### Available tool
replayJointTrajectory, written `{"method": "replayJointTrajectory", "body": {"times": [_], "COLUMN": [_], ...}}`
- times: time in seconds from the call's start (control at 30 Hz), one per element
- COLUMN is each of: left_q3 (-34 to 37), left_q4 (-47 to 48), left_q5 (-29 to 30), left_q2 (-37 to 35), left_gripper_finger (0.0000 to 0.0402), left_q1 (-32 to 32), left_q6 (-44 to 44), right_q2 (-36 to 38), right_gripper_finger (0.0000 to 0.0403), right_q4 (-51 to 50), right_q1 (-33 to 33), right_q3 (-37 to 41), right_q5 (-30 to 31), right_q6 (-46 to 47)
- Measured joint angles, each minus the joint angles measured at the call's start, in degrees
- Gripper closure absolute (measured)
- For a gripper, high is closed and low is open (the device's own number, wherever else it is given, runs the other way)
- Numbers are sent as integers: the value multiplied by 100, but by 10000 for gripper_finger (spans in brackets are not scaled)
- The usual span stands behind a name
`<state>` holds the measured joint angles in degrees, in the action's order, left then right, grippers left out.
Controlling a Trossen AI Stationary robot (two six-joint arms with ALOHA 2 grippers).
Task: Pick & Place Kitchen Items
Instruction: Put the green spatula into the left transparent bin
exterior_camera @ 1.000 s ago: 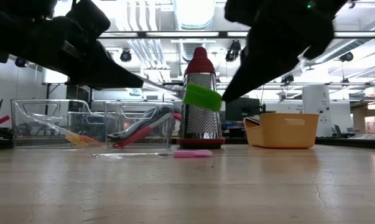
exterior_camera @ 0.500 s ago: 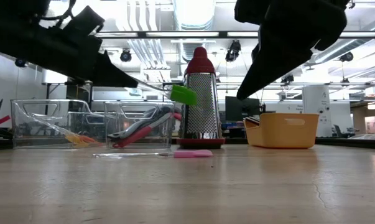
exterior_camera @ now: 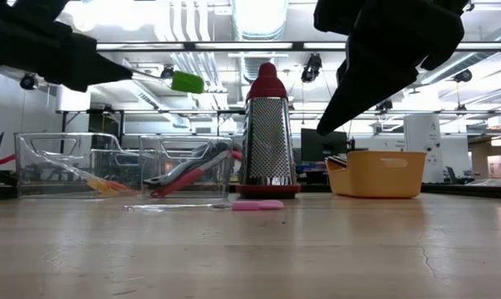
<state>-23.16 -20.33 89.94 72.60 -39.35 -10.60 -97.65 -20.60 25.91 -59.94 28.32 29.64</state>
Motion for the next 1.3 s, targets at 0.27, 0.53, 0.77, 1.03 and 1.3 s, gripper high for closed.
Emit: {"method": "replayJointTrajectory", "body": {"times": [0.27, 0.53, 0.77, 1.03, 1.3], "left_q3": [15, -72, -57, -42, -4], "left_q4": [432, 452, 451, 800, 2148], "left_q5": [14, -201, -2678, -1808, -64], "left_q2": [-181, -1266, -2825, -3932, -4569], "left_gripper_finger": [379, 381, 381, 381, 381], "left_q1": [-5, 41, 248, 380, 385], "left_q6": [-232, -12, 672, 1509, 760], "right_q2": [-2, -7, -7, -7, -7], "right_gripper_finger": [109, 132, 151, 168, 174], "right_q4": [19, 44, 100, 332, 330], "right_q1": [7, 7, -4, -4, -4], "right_q3": [13, 39, 39, 122, 131], "right_q5": [2, 22, 28, 37, 35], "right_q6": [-1, -5, -49, -133, -150]}}
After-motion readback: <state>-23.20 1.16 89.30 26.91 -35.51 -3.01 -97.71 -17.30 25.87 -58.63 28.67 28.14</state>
